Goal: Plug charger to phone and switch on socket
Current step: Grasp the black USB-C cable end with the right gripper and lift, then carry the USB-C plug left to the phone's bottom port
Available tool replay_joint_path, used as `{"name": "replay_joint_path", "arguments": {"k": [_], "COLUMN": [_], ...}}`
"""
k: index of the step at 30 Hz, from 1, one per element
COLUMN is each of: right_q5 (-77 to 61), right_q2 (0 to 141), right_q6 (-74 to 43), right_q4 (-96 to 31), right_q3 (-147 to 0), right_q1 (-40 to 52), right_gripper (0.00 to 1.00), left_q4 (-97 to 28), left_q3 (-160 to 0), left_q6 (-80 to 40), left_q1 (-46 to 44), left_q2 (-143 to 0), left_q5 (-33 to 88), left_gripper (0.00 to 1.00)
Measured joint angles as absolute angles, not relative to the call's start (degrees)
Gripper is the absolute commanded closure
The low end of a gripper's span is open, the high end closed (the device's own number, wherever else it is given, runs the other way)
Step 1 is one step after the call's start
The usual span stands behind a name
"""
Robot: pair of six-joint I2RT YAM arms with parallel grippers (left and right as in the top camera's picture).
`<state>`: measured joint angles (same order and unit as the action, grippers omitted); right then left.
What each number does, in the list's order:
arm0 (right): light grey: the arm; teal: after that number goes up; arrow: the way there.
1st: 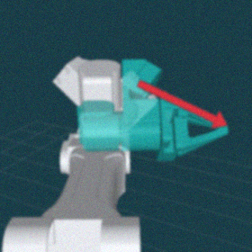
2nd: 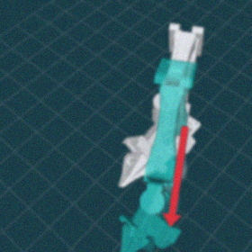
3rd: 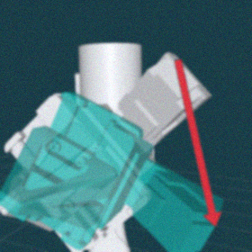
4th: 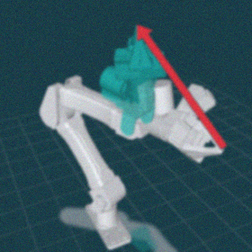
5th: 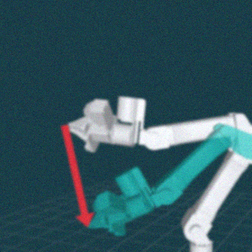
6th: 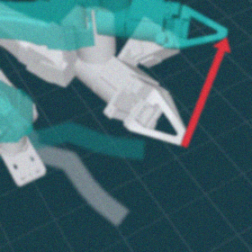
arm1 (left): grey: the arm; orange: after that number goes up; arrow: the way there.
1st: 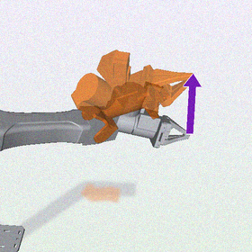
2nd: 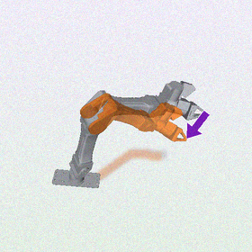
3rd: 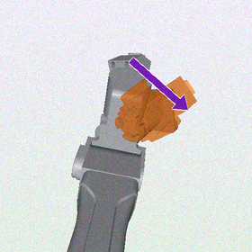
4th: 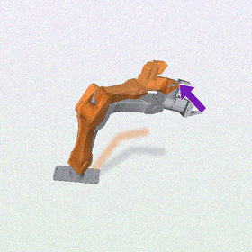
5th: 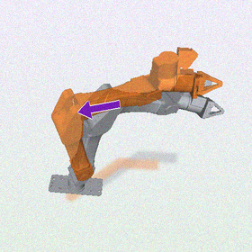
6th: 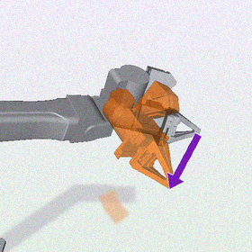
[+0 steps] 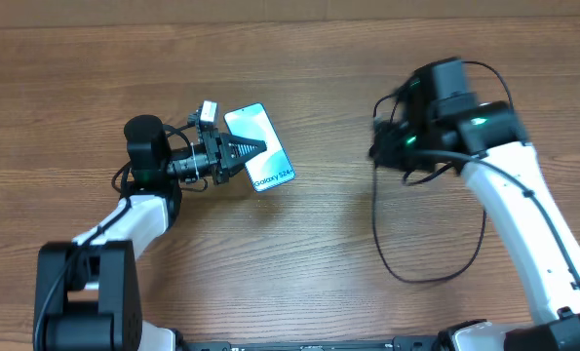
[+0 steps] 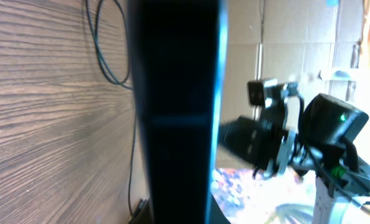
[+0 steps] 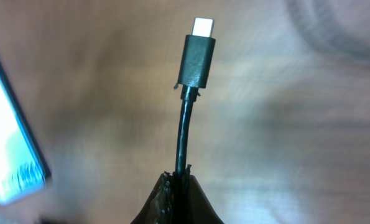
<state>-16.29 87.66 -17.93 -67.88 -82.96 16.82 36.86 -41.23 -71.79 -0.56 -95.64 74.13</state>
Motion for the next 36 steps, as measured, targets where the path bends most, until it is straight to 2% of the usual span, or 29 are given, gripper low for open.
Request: {"name": "replay_joint_path", "arguments": {"k": [9, 20, 36], "right_q5": [-16.4, -10.4, -7.9], "right_q2": [87.8, 87.7, 87.8], "right_q6": [-16.3, -18.5, -21.8], "right_q4": [-74.2, -70.2, -62.0], "right_q3": [-82.9, -81.6, -81.5], "right_q1": [33.3, 47.9, 50.8], "right_gripper": [0.96, 0.96, 0.96], "left_q4": [40.4, 40.6, 42.7], "left_q3": [-43.8, -43.9, -43.9], "left_q6": [-73.8, -73.8, -75.1], "left_q1": [0.1, 3.1, 3.1], "left_q2": [-100.3, -100.4, -100.4], "left_q5": [78.4, 79.0, 82.3], "left_gripper": [0.96, 0.96, 0.96]}}
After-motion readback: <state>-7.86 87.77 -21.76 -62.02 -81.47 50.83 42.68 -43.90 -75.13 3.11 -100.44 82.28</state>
